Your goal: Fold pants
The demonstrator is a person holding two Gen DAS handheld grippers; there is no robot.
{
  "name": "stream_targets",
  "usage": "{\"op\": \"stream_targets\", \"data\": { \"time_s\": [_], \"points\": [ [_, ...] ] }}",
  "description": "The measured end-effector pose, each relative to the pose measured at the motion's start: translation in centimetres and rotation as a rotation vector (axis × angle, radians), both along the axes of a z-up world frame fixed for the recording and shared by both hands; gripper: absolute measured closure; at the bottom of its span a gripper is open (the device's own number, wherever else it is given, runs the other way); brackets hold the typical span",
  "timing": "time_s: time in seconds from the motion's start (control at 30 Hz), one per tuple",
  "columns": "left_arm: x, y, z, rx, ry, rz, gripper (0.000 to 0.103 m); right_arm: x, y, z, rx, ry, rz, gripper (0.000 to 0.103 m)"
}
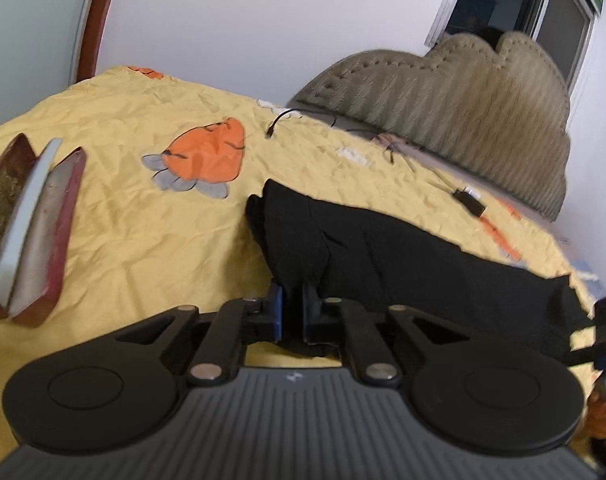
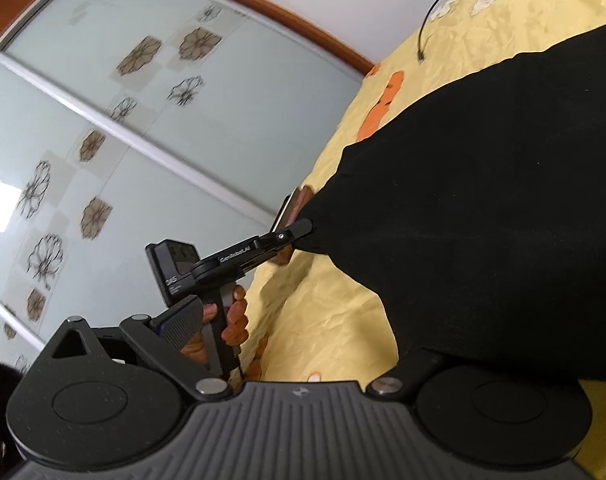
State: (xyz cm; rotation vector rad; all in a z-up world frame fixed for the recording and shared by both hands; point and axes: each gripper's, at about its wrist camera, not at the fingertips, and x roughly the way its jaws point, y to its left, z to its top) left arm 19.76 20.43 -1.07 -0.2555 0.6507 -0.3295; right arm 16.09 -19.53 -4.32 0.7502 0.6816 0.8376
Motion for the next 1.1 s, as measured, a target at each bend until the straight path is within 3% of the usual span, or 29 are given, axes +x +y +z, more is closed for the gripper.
{"op": "stream_targets", "data": {
  "time_s": [0.07,0.17,0.27,0.37,0.5,0.6,0.73,0.83,1.0,1.1],
  "points": [
    [0.0,0.1,-0.8,0.0,0.036,0.016,0.095,0.1,0.0,-0.6,0.001,0.023,0.0,0.0],
    [-0.3,1.1,-0.3,-0.066,0.042,0.032,0.095,-0.2,-0.2,-0.8,0.043,0.054,-0.015,0.0],
    [-0.8,1.0,0.3,-0.015,0.022,0.019,0.095,-0.9,-0.4,0.4,0.056,0.003,0.005,0.0],
    [-0.6,0.8,-0.7,0.014,0.067,0.035,0.095,-0.1,-0.6,-1.0,0.015,0.091,-0.022,0.001],
    [-1.0,0.6,-0.9,0.038,0.057,0.038,0.094,-1.5,-0.4,-0.3,-0.04,0.057,-0.072,0.001],
    [-1.2,0.9,-0.7,0.035,0.068,0.037,0.094,-3.1,-2.1,0.0,-0.041,0.089,-0.161,0.001],
    [-2.0,1.8,-0.5,-0.005,0.08,0.053,0.091,-7.7,-6.2,0.3,-0.111,0.114,-0.352,0.001],
    [-3.1,2.1,-0.1,0.011,0.088,0.097,0.089,-12.4,-10.4,1.5,-0.19,0.098,-0.579,0.001],
    [-4.9,2.8,0.9,-0.042,0.081,0.17,0.088,-21.2,-20.3,2.3,-0.117,0.081,-1.041,0.001],
    [-5.7,1.3,2.0,-0.045,0.052,0.151,0.082,-24.8,-26.1,2.7,-0.032,0.072,-1.216,0.0]
  ]
}}
